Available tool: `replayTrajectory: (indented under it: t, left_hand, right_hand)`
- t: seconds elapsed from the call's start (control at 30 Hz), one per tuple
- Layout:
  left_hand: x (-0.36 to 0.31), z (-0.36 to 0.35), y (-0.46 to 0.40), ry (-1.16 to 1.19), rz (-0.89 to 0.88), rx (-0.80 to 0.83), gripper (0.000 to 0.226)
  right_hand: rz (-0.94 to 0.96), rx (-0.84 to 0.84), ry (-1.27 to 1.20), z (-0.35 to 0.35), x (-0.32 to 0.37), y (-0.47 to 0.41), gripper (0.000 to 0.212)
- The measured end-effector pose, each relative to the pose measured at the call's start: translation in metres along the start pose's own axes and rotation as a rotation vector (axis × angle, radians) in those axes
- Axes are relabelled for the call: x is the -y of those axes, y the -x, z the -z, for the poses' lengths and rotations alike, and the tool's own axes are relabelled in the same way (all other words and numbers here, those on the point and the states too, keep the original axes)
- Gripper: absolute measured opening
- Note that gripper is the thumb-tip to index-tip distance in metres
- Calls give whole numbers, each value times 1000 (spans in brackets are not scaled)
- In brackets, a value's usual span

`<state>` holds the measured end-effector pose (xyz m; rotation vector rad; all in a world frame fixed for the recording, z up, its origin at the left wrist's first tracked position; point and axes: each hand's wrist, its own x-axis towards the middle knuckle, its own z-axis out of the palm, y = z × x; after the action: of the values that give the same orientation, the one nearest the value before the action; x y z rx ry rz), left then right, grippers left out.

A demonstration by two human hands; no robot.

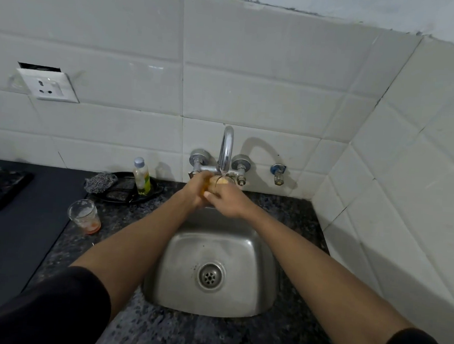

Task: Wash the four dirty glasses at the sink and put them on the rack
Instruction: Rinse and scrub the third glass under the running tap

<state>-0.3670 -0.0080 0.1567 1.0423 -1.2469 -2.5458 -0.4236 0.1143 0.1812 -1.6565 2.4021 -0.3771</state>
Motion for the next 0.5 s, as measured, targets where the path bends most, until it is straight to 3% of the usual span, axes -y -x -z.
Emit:
replayTrajectory:
  t: [0.1,0.23,0.37,0.5]
  left_hand:
    - [4,-1,-1,36,-6,-4,35]
    - [-2,1,-2,1,58,14,38]
    - [3,1,-5,22,24,17,34]
    - [12,5,-6,58,4,-58,28]
  right_hand:
    - [-50,-60,-13,-2,3,-4,35]
    - [45,1,84,4,-7,6,20]
    - [2,-31,-108,-7,-7,8,18]
    - [-133,-229,-524,-13,-6,13,33]
